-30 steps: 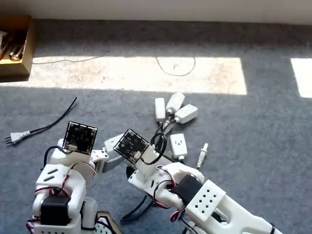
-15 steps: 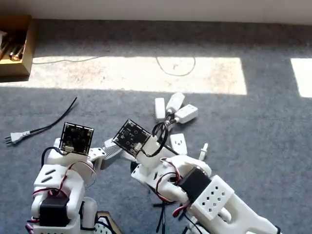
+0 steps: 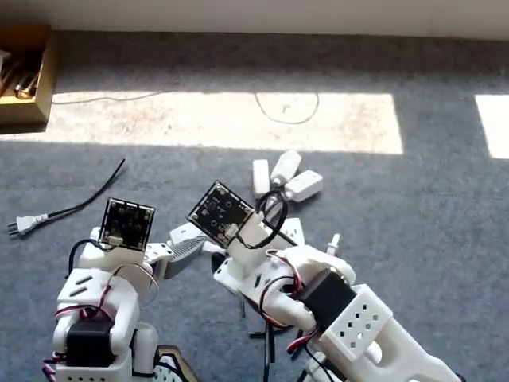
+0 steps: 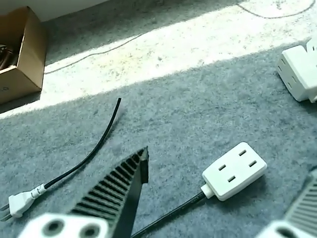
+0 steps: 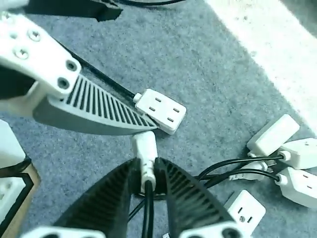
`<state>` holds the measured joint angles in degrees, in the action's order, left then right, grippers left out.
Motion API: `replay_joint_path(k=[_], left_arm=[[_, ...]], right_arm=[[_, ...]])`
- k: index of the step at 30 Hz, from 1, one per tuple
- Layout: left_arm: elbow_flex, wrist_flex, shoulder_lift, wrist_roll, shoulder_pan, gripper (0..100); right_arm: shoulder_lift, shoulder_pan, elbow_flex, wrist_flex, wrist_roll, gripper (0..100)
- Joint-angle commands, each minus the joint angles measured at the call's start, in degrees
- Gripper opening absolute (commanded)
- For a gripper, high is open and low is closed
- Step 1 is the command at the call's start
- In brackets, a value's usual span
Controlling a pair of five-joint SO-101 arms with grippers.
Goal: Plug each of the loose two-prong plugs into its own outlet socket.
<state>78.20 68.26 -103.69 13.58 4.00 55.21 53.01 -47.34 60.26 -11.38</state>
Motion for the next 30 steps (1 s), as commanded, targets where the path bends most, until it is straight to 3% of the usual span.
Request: replay_joint_path(k=[1, 6, 9, 15, 22, 24, 30], left_arm=[[-2.07, -1.32, -0.48, -0.09, 3.82, 46], [-8.13, -1.67, 2.42, -4.04, 11.65, 41], [-15.25, -1.67, 12.26, -6.07, 13.05, 42], [-39.60, 2.81, 45.93, -8.09, 14.11, 42], [-69.93, 14.51, 82.77, -7.74, 17.19, 42], [-76.18, 17.58, 89.36, -7.56, 19.38, 42], [-80.57, 19.87, 95.60, -2.99, 26.86, 42]], right_arm=[[-0.22, -2.24, 3.38, 0.22, -0.70, 0.6], [-10.59, -7.16, 6.20, 1.19, -0.88, 0.6], [-21.58, -7.34, 14.29, 3.21, -0.18, 0.6], [-46.99, -7.43, 42.15, 14.73, 5.71, 0.6], [-78.55, -7.25, 85.23, 38.90, 7.74, 0.6], [-86.29, -7.25, 95.16, 41.01, 7.91, 0.6], [-97.36, -5.58, 101.49, 40.66, 14.77, 0.6]])
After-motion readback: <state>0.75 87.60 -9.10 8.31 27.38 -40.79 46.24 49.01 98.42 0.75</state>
